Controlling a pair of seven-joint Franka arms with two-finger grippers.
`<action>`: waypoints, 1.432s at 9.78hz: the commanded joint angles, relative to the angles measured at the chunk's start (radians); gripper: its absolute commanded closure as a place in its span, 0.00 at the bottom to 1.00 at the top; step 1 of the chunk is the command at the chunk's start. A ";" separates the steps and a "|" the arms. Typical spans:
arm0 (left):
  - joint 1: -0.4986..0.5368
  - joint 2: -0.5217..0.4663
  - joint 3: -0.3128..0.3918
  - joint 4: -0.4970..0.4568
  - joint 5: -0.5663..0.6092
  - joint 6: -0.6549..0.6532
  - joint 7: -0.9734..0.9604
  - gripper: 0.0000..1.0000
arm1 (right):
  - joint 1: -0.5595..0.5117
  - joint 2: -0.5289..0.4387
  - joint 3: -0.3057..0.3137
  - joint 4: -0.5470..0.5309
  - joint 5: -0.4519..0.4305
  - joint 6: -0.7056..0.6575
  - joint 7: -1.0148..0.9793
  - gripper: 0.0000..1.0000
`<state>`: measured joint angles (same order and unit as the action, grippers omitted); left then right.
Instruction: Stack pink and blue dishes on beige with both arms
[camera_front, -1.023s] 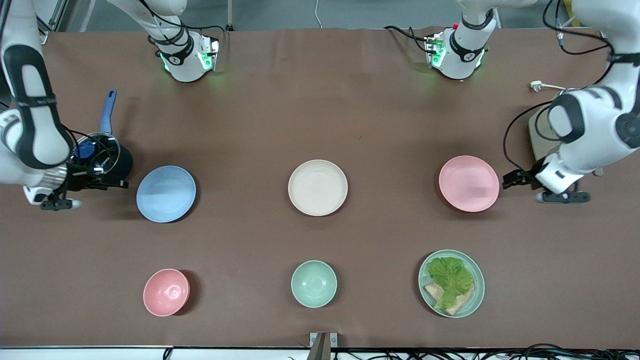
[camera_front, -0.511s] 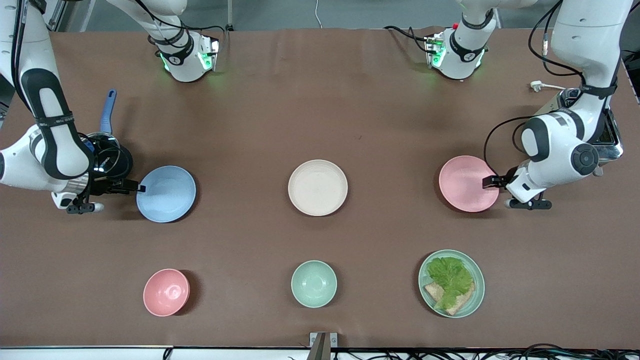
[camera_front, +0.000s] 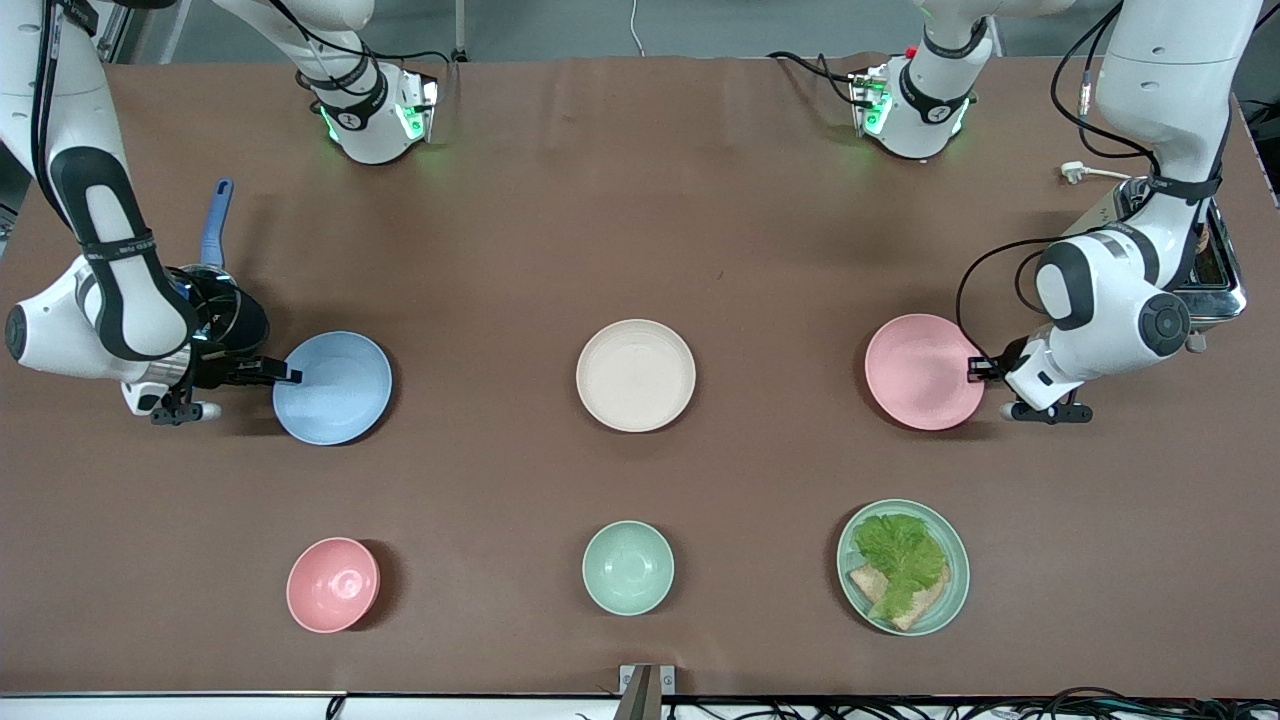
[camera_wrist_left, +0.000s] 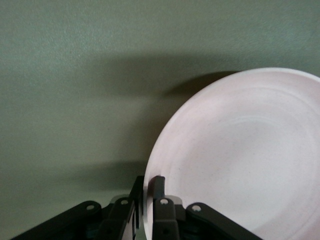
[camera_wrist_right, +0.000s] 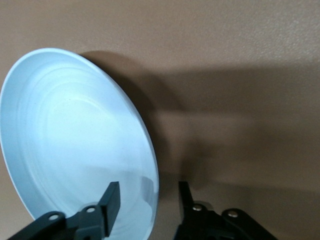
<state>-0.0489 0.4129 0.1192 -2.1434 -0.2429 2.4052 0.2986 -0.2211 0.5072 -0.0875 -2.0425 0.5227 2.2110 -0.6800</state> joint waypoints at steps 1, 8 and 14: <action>-0.003 -0.052 -0.007 0.003 -0.018 -0.004 0.008 1.00 | 0.005 -0.006 -0.001 -0.012 0.030 0.012 -0.026 0.96; -0.020 0.001 -0.485 0.393 -0.018 -0.209 -0.485 1.00 | 0.025 -0.087 -0.055 0.305 -0.105 -0.466 0.216 0.99; -0.167 0.322 -0.586 0.471 0.139 0.088 -0.726 0.97 | 0.258 -0.191 -0.047 0.481 -0.164 -0.677 0.708 0.99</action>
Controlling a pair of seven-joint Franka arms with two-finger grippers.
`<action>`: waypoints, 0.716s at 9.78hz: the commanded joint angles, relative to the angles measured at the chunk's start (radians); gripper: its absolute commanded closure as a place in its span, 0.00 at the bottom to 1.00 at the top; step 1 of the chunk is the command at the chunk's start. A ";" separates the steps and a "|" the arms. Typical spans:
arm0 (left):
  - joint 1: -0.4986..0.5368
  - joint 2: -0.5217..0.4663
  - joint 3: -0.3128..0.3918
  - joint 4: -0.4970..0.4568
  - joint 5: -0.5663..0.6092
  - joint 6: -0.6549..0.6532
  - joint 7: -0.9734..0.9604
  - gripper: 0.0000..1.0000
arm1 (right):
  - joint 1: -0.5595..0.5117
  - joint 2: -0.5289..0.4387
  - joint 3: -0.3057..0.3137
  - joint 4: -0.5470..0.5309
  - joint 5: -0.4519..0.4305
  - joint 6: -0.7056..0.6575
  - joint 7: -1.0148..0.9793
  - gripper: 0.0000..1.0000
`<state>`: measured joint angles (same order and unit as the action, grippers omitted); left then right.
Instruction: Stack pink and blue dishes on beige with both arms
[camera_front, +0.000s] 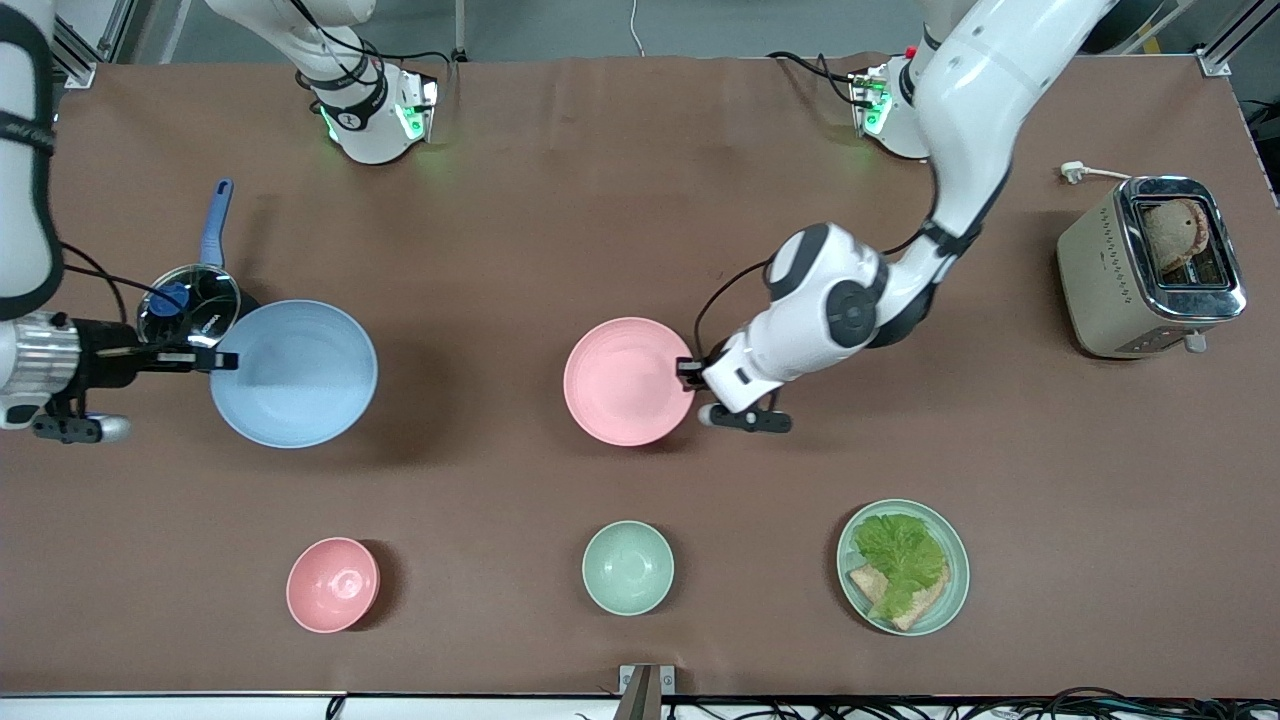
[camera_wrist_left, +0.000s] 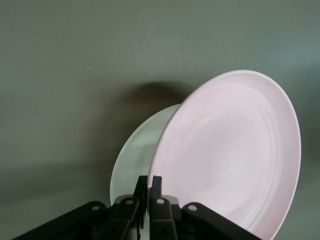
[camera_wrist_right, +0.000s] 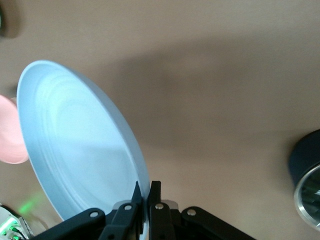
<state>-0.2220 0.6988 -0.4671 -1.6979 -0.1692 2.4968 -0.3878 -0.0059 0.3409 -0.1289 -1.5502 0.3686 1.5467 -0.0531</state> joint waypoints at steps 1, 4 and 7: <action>0.000 0.039 0.001 0.005 0.097 -0.006 -0.054 0.97 | 0.082 -0.028 -0.003 -0.011 -0.007 -0.013 0.143 0.99; 0.000 0.038 -0.001 -0.006 0.173 -0.024 -0.055 0.96 | 0.101 -0.031 0.051 -0.030 0.012 0.003 0.211 0.99; -0.020 0.039 -0.001 -0.008 0.177 -0.046 -0.071 0.91 | 0.109 -0.065 0.084 -0.121 0.027 0.085 0.214 0.99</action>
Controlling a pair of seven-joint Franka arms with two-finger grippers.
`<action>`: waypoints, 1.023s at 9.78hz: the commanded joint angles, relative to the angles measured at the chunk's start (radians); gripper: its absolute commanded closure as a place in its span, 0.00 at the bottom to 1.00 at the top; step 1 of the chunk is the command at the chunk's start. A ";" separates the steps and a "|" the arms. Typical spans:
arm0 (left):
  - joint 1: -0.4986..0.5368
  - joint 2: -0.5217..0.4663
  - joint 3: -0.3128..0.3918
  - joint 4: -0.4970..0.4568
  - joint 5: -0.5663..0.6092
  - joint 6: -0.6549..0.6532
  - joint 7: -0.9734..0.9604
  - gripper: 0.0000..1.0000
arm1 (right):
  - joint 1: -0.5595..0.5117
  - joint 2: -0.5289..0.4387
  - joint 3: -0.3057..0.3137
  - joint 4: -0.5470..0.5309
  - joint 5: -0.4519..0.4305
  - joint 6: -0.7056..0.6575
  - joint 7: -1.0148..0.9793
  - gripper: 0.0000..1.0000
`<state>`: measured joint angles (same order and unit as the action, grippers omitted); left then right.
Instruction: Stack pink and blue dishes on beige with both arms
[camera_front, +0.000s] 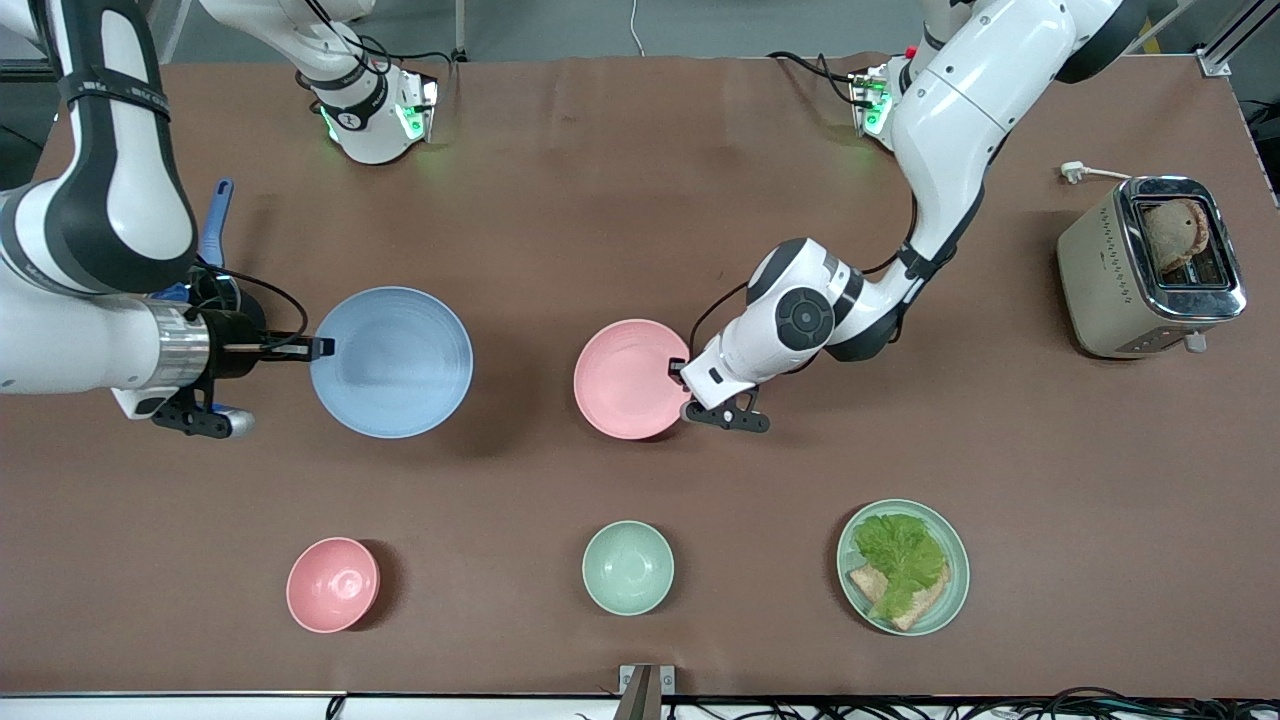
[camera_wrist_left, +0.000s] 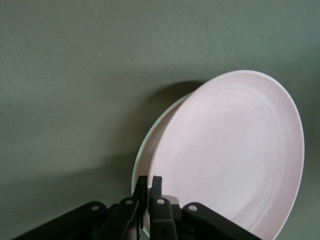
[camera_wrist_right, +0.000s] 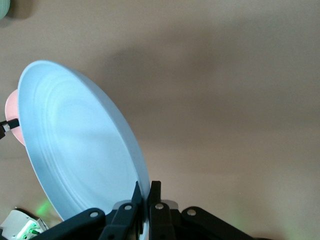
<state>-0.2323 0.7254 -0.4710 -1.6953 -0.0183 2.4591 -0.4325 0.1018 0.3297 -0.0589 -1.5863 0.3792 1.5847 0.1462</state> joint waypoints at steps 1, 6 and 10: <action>-0.012 0.017 0.003 -0.010 0.026 -0.008 -0.028 0.66 | 0.001 -0.060 0.036 -0.110 0.017 0.073 0.024 0.99; 0.037 -0.110 0.000 -0.003 0.024 -0.208 -0.031 0.00 | 0.004 -0.061 0.155 -0.187 0.053 0.205 0.124 0.99; 0.175 -0.422 0.069 0.000 0.024 -0.457 0.001 0.00 | 0.009 -0.049 0.354 -0.305 0.055 0.510 0.296 0.99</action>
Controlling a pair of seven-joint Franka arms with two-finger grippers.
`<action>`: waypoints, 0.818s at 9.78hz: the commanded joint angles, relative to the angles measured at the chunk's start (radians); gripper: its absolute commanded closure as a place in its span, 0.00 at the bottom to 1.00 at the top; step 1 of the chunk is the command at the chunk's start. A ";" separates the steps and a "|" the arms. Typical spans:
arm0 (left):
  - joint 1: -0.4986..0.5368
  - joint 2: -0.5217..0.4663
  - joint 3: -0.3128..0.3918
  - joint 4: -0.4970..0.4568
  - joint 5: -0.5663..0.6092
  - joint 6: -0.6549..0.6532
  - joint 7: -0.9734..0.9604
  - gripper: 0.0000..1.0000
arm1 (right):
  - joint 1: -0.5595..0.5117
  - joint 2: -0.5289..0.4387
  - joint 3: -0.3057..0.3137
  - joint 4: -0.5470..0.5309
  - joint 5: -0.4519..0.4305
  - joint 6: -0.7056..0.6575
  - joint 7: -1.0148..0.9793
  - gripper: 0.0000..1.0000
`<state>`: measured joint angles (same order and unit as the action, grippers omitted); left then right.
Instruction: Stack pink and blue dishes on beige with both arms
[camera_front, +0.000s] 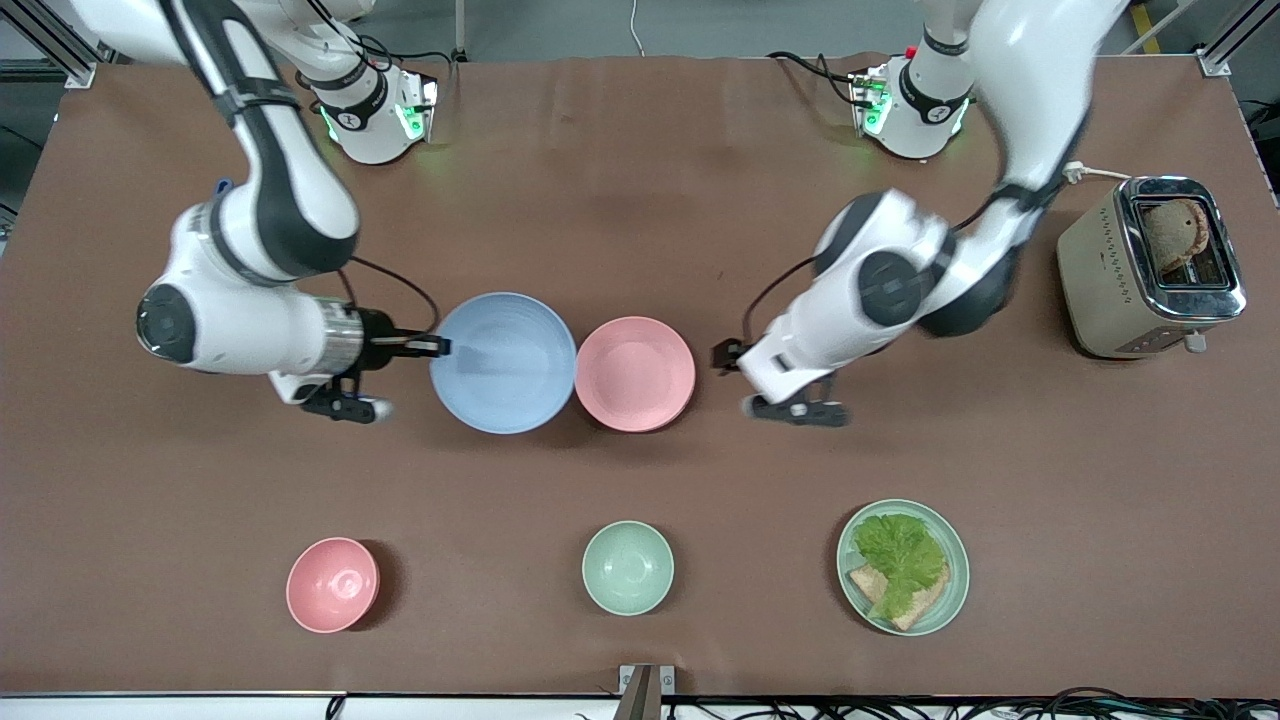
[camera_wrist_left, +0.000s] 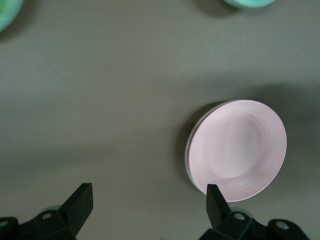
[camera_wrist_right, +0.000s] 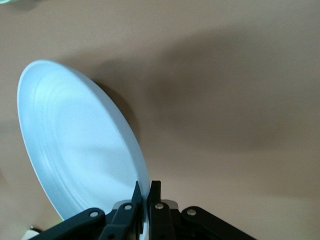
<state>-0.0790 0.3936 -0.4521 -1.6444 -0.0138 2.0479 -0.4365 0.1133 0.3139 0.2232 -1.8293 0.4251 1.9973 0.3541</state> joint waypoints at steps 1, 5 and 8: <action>0.022 -0.157 0.112 -0.051 0.020 -0.079 0.046 0.00 | -0.001 0.014 0.128 -0.067 0.009 0.183 0.136 0.99; 0.025 -0.392 0.265 -0.057 0.017 -0.244 0.179 0.00 | 0.090 0.151 0.148 -0.068 0.007 0.363 0.152 0.98; 0.025 -0.467 0.349 -0.017 0.002 -0.368 0.246 0.00 | 0.114 0.171 0.148 -0.094 0.006 0.391 0.152 0.96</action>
<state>-0.0491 -0.0600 -0.1347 -1.6470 -0.0112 1.7039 -0.2237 0.2250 0.5001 0.3680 -1.9001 0.4256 2.3743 0.4972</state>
